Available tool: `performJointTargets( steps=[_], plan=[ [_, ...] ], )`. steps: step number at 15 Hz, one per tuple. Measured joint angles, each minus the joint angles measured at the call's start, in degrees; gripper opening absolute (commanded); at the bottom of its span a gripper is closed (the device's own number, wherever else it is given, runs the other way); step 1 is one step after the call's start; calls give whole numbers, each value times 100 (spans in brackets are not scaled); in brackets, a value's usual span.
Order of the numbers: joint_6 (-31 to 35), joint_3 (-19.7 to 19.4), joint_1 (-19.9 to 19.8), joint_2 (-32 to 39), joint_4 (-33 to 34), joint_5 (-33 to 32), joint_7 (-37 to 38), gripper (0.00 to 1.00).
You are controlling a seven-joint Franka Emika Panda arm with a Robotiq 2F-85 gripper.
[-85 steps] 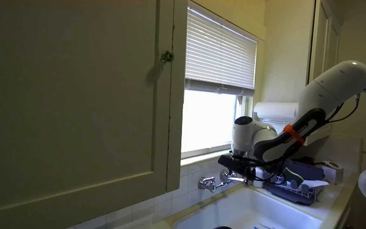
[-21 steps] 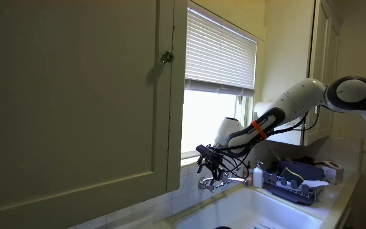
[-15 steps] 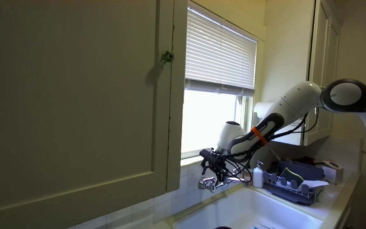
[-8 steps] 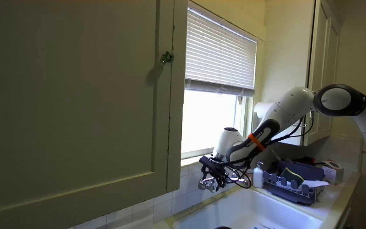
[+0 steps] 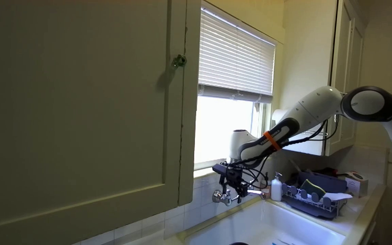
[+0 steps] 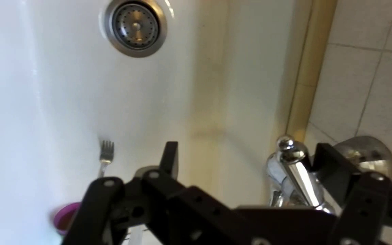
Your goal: Move the faucet handle to the right
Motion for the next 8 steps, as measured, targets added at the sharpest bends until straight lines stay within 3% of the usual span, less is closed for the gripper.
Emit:
performJointTargets(
  steps=[4, 8],
  plan=[
    [-1476, 80, -142, -353, -84, 31, 61, 100],
    [-1640, 83, -336, -370, -230, -66, 219, 100]
  ],
)
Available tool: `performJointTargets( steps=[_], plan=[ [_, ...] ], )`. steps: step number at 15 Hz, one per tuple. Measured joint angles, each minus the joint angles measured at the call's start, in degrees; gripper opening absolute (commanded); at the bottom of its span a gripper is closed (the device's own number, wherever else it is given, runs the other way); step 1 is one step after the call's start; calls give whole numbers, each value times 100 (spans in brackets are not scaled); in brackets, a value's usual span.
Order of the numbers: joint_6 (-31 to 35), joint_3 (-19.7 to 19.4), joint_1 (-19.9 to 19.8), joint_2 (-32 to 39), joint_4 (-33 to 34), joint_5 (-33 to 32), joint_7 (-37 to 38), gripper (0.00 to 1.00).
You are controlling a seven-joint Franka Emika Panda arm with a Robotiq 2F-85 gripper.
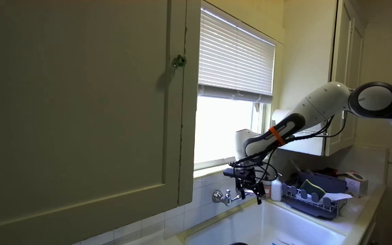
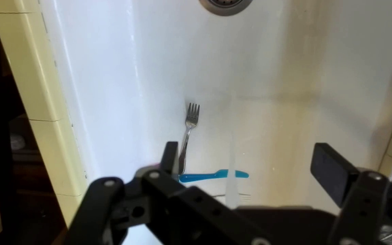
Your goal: Move the faucet handle to the right
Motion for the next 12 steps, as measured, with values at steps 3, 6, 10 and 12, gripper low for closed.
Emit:
performJointTargets(
  steps=[3, 6, 10, 12],
  plan=[
    [-191, 138, -109, -165, -8, 187, -165, 100],
    [-479, 360, -293, -658, -53, 713, -903, 100],
    [-1223, 397, -548, -1629, -178, 843, -1738, 100],
    [-1426, 382, -704, -2118, -262, 883, -2492, 100]
  ],
)
